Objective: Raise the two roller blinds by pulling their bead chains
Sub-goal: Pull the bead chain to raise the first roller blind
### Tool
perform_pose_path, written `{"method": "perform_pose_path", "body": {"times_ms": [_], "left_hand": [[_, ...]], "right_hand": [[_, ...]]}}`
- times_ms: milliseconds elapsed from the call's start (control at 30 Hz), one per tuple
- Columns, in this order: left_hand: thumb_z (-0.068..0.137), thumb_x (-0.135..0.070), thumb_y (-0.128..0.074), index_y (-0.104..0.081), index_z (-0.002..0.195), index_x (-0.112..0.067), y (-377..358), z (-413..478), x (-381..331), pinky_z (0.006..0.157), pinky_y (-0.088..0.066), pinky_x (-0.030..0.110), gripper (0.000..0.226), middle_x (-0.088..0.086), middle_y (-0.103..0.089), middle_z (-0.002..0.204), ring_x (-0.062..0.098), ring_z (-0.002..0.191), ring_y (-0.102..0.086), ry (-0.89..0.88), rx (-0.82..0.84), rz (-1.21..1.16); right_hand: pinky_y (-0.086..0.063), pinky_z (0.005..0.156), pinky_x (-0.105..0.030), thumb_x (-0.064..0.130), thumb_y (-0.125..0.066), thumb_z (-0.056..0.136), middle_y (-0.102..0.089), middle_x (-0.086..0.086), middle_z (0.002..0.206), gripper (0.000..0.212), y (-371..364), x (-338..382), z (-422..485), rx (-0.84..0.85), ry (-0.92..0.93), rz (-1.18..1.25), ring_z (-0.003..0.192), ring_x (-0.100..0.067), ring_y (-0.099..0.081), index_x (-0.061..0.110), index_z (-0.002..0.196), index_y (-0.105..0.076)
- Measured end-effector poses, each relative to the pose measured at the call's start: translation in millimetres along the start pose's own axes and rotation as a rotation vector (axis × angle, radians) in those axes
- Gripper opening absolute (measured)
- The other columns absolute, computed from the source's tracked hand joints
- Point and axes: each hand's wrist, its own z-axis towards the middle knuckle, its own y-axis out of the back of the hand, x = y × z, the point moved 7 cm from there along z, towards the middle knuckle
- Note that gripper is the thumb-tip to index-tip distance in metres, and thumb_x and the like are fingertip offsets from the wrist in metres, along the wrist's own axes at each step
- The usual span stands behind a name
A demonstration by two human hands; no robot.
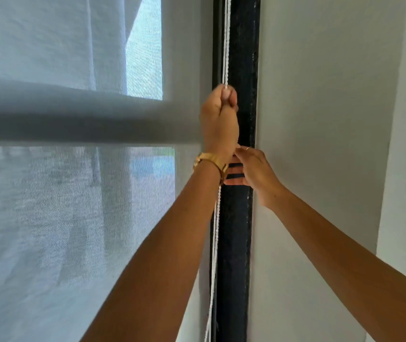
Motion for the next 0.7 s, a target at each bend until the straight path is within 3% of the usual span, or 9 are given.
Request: {"method": "perform_pose_path", "body": {"times_ms": [133,233,467,600,700], "left_hand": [[0.092,-0.003,-0.031,-0.04,0.061,-0.024,30,-60,35,0.052,-0.035,0.008,0.039,-0.014,-0.044,0.055,0.0,0.053,-0.04,0.112,0.021,0.04],[0.094,-0.005,-0.034,-0.042,0.061,-0.029,61,-106,59,0.054,-0.037,0.008,0.041,-0.018,-0.049,0.055,0.0,0.055,-0.044,0.189,0.034,0.116],[0.096,-0.005,-0.041,-0.045,0.062,-0.025,116,-219,100,0.053,-0.031,0.015,0.041,-0.013,-0.045,0.054,0.004,0.055,-0.038,0.413,0.089,0.18],[0.097,-0.01,-0.044,-0.048,0.06,-0.026,125,-272,115,0.057,-0.034,0.023,0.041,-0.01,-0.044,0.054,0.007,0.057,-0.04,0.532,0.129,0.239],[0.097,-0.008,-0.043,-0.046,0.057,-0.029,131,-295,123,0.055,-0.03,0.02,0.045,-0.015,-0.044,0.05,0.005,0.053,-0.038,0.545,0.149,0.323]], "right_hand": [[-0.058,0.084,-0.04,0.035,-0.034,0.099,-0.07,-0.01,0.107,0.038,-3,-20,-15,0.025,-0.067,-0.008,0.098,-0.026,-0.068,0.012,0.111,-0.062],[-0.055,0.088,-0.04,0.035,-0.037,0.099,-0.068,-0.01,0.111,0.037,-1,-18,-15,-0.053,-0.088,0.009,0.103,-0.026,-0.065,0.013,0.11,-0.064],[-0.055,0.086,-0.034,0.035,-0.036,0.099,-0.068,-0.004,0.111,0.035,-24,21,-24,-0.085,0.019,0.105,0.105,-0.021,-0.064,0.016,0.106,-0.065],[-0.058,0.084,-0.037,0.034,-0.035,0.1,-0.07,-0.006,0.105,0.038,-55,42,-31,0.043,0.004,0.264,0.094,-0.02,-0.069,0.01,0.11,-0.062],[-0.058,0.075,-0.034,0.029,-0.033,0.101,-0.07,-0.005,0.095,0.038,-65,65,-26,0.034,0.036,0.317,0.079,-0.017,-0.069,0.005,0.116,-0.058]]}}
